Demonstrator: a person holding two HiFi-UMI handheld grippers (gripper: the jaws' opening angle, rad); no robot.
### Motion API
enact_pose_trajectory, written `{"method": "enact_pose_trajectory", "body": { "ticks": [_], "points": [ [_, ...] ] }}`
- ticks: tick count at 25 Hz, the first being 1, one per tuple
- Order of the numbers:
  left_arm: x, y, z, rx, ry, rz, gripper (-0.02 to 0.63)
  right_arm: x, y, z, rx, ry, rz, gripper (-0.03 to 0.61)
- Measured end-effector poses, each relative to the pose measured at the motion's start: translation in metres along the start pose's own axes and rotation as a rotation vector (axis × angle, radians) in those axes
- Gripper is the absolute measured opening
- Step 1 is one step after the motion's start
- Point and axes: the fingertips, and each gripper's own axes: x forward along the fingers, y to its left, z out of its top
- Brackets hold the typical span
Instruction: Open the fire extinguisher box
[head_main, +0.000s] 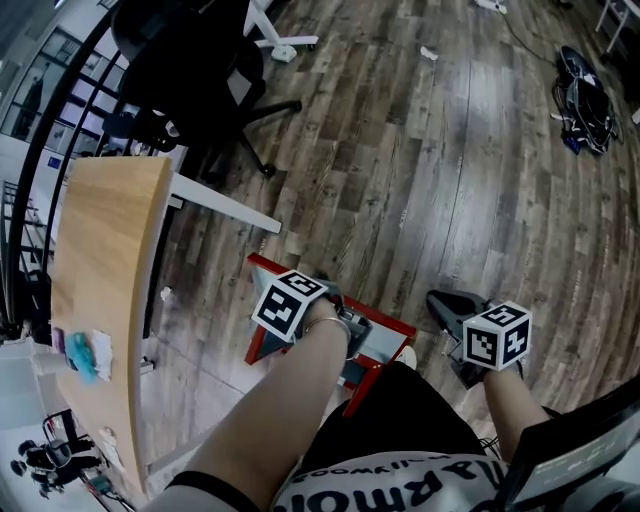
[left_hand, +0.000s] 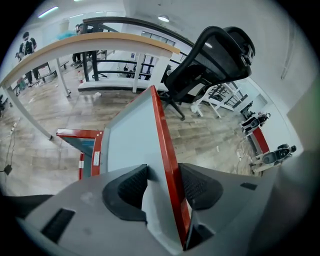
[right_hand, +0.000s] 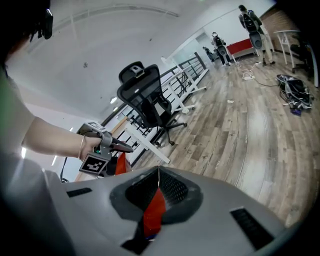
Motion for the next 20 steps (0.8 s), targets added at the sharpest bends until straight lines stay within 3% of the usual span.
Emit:
{"method": "enact_pose_trajectory", "body": {
  "ticks": [13, 20],
  "points": [
    [0.025, -0.009, -0.004, 0.038, -0.021, 0.078, 0.184, 0.029, -0.003, -0.006, 0.021, -0.001, 0.063, 0.011],
    [0.036, -0.014, -0.005, 0.049, -0.068, 0.073, 0.199, 0.039, -0.004, -0.014, 0.043, -0.012, 0.061, 0.010]
  ]
}}
